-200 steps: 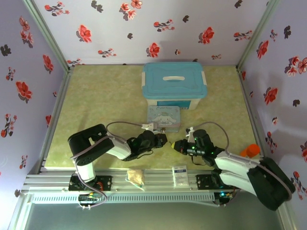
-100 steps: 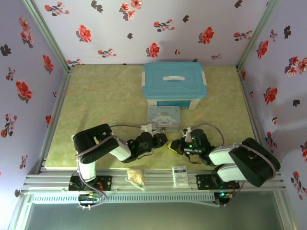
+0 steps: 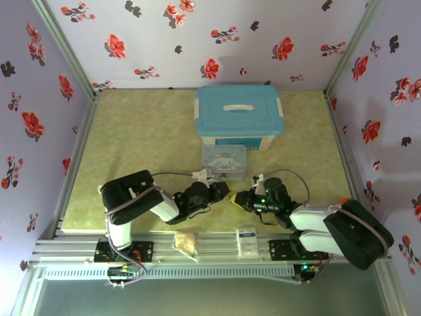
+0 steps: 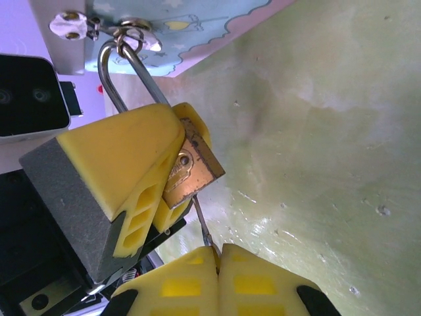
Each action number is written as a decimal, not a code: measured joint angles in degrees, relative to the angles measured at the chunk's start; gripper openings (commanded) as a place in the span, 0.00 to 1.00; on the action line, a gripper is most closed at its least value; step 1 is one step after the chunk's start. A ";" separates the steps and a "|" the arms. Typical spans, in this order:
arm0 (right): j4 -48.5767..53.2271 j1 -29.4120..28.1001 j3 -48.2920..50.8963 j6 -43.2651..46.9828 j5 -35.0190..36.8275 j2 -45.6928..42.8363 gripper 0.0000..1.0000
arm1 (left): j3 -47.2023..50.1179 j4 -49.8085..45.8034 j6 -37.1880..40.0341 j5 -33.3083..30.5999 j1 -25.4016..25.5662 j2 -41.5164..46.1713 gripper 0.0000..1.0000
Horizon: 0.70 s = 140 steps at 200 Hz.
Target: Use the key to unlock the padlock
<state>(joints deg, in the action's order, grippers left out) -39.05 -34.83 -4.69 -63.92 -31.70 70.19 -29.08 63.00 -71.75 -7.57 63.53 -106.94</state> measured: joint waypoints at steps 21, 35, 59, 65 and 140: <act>-1.77 0.09 0.17 -1.73 0.50 0.81 0.00 | 0.22 1.64 -0.76 -0.52 -0.04 -0.57 0.06; -4.24 0.09 0.66 -3.72 1.27 1.64 0.00 | 0.35 3.26 -1.57 -1.09 -0.15 -1.42 0.05; -8.94 0.09 2.10 -6.64 2.43 3.04 0.00 | 0.35 4.39 -2.29 -1.46 -0.15 -1.92 0.05; -9.81 0.09 2.47 -7.19 2.75 3.10 0.00 | 0.37 4.55 -2.43 -1.51 -0.15 -1.92 0.05; -14.32 0.09 3.69 -10.08 4.98 3.10 0.00 | 0.44 6.29 -4.15 -2.34 -0.28 -1.92 0.05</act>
<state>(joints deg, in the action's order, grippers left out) -53.36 -34.74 -0.99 -74.00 -26.72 73.30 -28.64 69.30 -75.90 -9.91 63.24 -108.86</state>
